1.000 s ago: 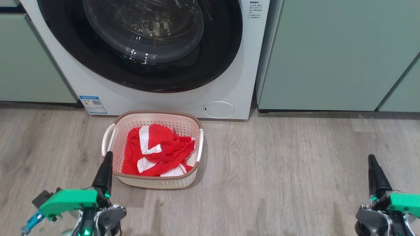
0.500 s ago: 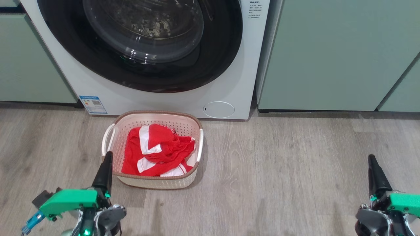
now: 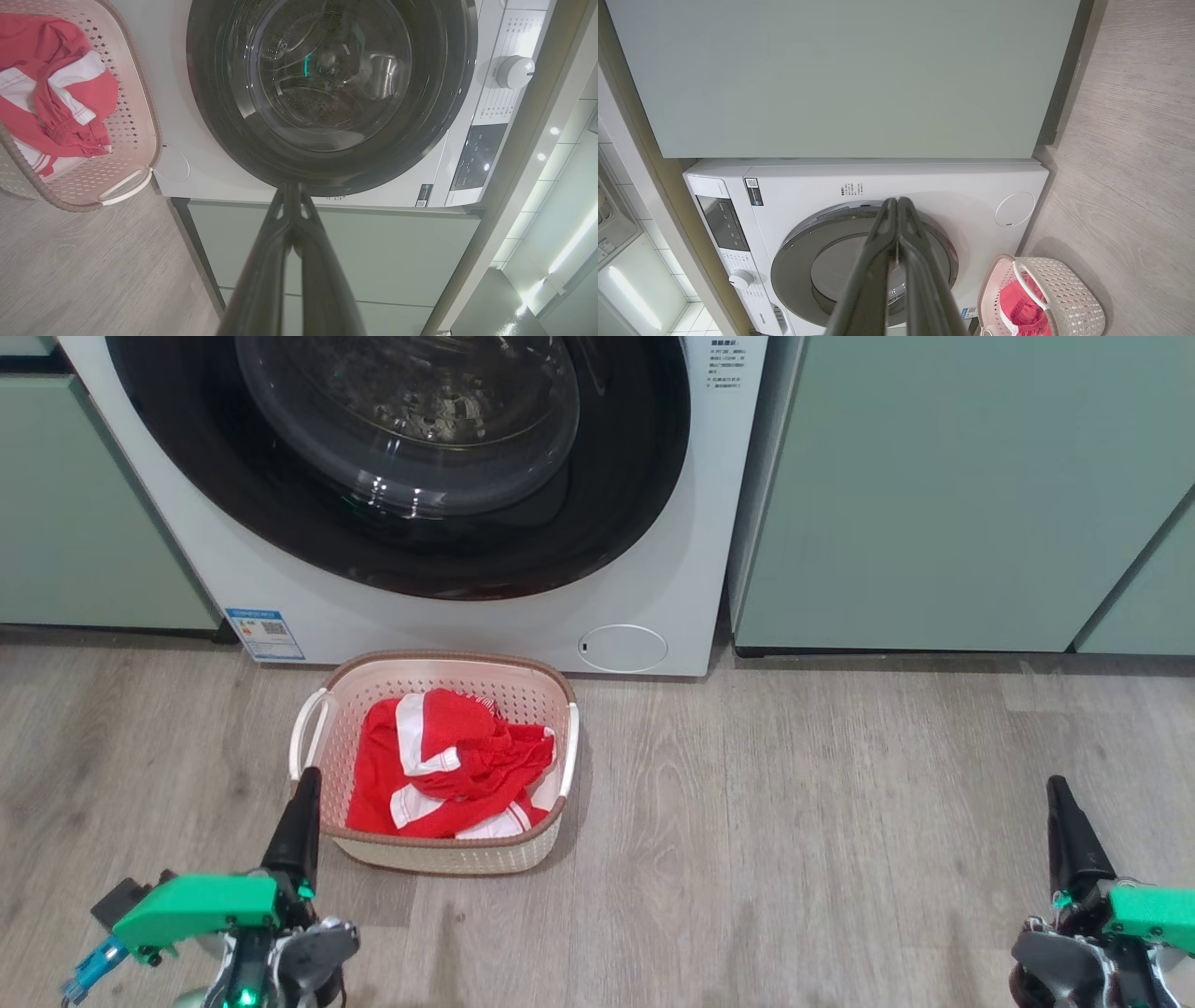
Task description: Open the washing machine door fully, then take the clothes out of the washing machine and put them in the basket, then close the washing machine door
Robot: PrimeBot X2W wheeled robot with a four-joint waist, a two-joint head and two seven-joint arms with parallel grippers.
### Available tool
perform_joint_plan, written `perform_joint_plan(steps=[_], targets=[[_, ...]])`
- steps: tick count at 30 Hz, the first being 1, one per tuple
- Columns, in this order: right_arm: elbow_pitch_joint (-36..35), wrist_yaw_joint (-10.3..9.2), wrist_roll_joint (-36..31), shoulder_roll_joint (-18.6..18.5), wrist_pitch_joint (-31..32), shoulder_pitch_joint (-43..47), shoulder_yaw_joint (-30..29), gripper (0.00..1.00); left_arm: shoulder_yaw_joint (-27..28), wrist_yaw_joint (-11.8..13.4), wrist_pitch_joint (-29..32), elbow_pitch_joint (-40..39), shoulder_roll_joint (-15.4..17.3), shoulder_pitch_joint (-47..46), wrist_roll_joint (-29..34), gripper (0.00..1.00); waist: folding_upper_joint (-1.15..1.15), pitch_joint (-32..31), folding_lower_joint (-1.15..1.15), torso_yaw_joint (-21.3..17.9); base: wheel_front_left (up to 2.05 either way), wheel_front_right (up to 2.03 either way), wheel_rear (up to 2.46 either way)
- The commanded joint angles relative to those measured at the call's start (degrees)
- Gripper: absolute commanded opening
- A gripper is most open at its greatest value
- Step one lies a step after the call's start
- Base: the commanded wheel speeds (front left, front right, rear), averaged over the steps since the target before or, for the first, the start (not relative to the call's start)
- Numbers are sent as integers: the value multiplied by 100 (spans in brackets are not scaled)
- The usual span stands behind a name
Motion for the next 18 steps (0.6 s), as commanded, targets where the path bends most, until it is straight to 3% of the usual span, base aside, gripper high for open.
perform_joint_plan(steps=[1,18], targets=[[-234,-3,33,-15,33,-264,106,0,162,-39,35,-202,31,-301,-30,0,0,0,0,0,0,0,0],[-234,-3,33,-15,33,-264,106,0,162,-39,34,-202,31,-301,-30,0,0,0,0,0,0,0,0]])
